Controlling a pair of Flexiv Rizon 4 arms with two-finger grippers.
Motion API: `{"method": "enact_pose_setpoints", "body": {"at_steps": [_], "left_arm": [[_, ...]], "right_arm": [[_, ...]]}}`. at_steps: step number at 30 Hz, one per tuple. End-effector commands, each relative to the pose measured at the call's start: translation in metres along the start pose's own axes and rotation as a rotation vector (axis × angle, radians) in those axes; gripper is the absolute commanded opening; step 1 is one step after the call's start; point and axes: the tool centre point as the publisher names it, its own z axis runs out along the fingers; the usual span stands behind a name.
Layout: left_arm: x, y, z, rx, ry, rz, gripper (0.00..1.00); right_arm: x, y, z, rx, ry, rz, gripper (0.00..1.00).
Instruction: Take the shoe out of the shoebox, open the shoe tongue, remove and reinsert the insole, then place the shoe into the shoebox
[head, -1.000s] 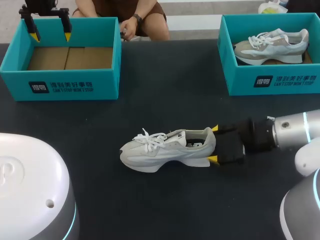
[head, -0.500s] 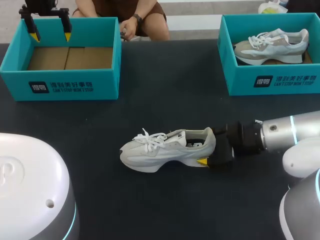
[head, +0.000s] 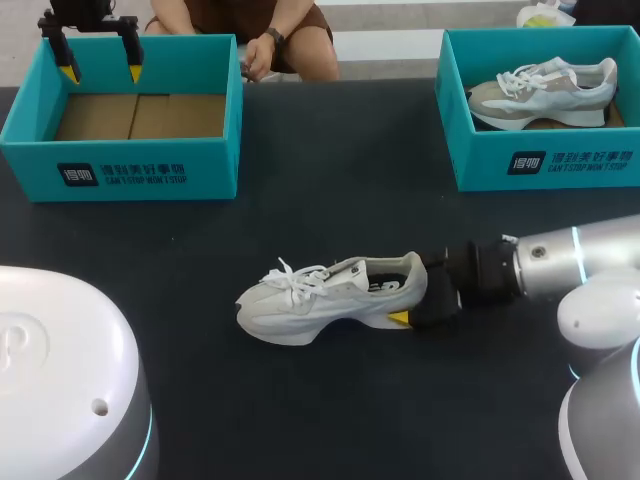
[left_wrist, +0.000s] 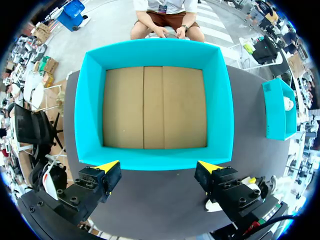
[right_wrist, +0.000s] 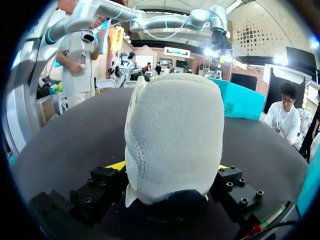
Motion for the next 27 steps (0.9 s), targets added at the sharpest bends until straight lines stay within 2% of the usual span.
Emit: {"method": "enact_pose_setpoints", "body": {"at_steps": [1,27], "left_arm": [[-0.0001,0.0,-0.0002,-0.001,-0.001,0.0,1.0],[-0.0001,0.0,-0.0002,-0.001,-0.001,0.0,1.0]], "right_arm": [[-0.0055,-0.0012,0.0026,0.012,0.01,0.003,0.0],[-0.0077,-0.006,0.0038,0.028,0.028,-0.01,0.0]]}}
